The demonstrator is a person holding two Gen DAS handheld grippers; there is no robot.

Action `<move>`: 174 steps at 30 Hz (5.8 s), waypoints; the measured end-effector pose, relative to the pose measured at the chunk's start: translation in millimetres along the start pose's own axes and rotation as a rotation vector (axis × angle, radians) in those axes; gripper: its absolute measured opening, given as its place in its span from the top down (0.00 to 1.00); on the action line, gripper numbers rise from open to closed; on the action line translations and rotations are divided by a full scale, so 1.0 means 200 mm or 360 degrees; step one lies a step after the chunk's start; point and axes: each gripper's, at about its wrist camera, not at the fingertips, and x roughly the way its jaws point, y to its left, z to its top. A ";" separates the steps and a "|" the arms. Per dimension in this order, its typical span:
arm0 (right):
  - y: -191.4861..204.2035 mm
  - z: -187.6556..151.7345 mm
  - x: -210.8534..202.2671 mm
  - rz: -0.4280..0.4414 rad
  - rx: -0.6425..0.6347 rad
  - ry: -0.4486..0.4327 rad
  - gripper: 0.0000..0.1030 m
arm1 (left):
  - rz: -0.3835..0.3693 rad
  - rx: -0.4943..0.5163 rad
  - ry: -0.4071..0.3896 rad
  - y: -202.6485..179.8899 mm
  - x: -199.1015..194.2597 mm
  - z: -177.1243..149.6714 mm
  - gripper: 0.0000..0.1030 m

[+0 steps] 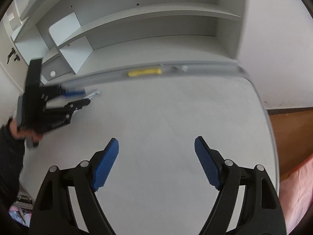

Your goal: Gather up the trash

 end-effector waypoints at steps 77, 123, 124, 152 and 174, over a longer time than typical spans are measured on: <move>-1.55 -2.50 -1.11 -0.0628 0.1621 -0.0138 0.25 | -0.1034 0.0482 -0.0061 -2.71 -0.21 0.31 0.88; -1.69 -2.80 -1.31 -0.0806 0.1912 -0.0423 0.11 | -0.1212 0.0979 0.0113 -3.39 -0.14 0.18 0.33; -1.69 -2.77 -1.32 -0.0812 0.1886 -0.0425 0.11 | -0.1195 0.0954 0.0085 -3.35 -0.16 0.20 0.31; -0.14 -0.44 -0.54 0.0003 0.0200 -0.0350 0.09 | 0.0205 -0.0711 -0.0218 -0.58 -0.60 -0.05 0.11; 0.12 -0.35 -0.40 -0.0006 0.0110 -0.0260 0.09 | 0.0241 -0.0801 -0.0192 -0.35 -0.59 -0.19 0.11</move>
